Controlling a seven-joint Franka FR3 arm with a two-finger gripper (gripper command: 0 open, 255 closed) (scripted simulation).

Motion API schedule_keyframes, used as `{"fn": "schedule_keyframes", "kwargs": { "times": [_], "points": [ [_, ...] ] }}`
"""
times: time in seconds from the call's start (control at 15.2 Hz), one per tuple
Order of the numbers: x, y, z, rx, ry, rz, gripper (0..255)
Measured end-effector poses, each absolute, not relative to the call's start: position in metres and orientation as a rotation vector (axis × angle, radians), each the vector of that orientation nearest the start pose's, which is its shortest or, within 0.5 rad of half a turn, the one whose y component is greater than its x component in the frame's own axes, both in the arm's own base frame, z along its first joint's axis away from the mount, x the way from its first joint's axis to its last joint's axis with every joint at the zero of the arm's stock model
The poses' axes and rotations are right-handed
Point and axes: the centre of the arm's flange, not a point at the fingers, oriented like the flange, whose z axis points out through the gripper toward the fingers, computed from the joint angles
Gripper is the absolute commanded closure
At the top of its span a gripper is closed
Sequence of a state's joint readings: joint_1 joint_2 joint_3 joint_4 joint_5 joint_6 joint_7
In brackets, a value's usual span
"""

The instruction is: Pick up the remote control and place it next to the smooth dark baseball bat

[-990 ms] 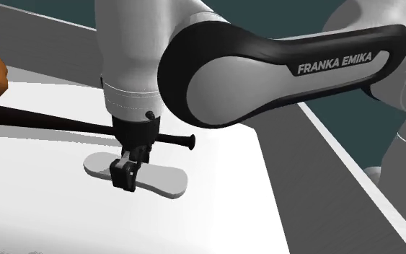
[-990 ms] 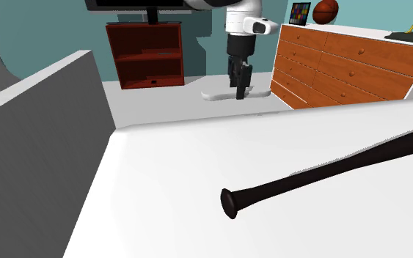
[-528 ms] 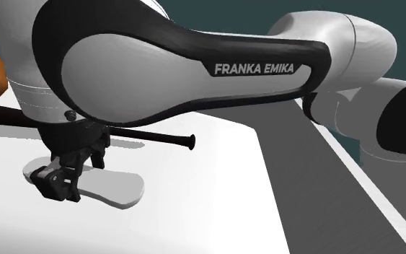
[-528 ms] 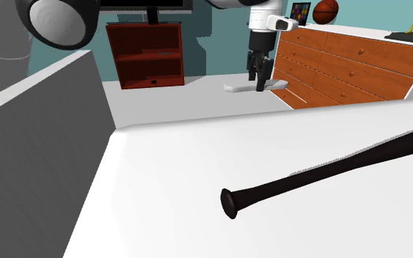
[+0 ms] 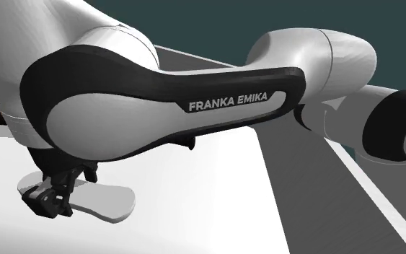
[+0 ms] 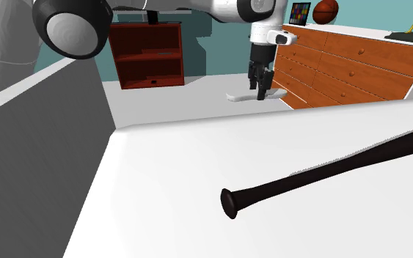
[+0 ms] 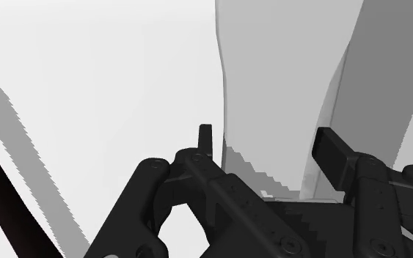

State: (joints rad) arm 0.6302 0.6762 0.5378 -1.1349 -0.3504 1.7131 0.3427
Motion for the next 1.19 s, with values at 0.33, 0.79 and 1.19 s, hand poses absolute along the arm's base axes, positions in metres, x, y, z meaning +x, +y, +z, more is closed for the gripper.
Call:
{"fn": "schedule_keyframes", "kwargs": {
  "times": [0.33,0.79,1.19],
  "points": [
    [0.414,0.601,0.418,-2.928,-1.206,-0.005,255],
    [0.416,0.601,0.393,-2.926,-1.198,-0.038,255],
    [0.418,0.598,0.374,-2.925,-1.189,-0.064,255]
  ]
}}
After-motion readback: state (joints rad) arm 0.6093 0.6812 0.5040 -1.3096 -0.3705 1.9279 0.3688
